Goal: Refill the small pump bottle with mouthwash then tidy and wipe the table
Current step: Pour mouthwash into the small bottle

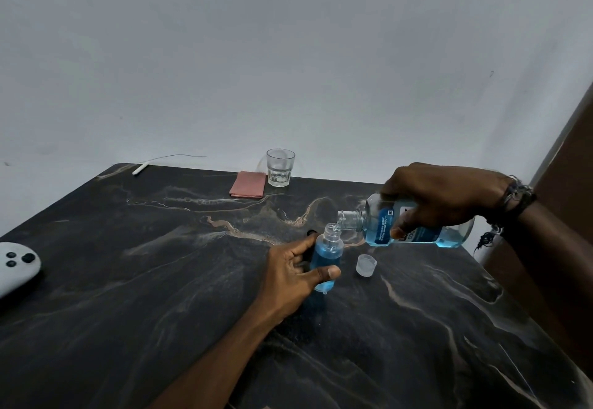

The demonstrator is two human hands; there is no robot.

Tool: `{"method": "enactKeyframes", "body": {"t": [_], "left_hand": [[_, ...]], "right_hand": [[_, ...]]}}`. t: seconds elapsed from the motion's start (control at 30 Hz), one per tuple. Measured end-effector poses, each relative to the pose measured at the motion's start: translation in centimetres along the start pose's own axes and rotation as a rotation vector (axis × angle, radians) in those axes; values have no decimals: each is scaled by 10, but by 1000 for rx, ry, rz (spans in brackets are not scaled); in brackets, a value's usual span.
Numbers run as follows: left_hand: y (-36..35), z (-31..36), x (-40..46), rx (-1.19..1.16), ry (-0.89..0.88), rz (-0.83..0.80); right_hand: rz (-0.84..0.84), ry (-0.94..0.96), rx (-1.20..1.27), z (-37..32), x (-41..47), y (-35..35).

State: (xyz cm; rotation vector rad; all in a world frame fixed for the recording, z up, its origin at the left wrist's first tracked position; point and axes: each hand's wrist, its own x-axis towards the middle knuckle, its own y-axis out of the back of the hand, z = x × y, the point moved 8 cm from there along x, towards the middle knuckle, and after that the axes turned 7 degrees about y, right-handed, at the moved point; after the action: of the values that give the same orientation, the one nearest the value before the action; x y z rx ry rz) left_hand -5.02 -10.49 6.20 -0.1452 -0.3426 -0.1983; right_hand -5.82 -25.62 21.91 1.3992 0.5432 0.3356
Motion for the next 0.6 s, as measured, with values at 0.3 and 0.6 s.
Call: {"method": "enactKeyframes", "body": {"t": [0.3,0.6], "left_hand": [[-1,2,0,6,0,-1],[0,1,-1,20,-2,-1]], "right_hand": [[4,-4,4,0,1,1],[-4,-1,-6,-1,0,1]]}}
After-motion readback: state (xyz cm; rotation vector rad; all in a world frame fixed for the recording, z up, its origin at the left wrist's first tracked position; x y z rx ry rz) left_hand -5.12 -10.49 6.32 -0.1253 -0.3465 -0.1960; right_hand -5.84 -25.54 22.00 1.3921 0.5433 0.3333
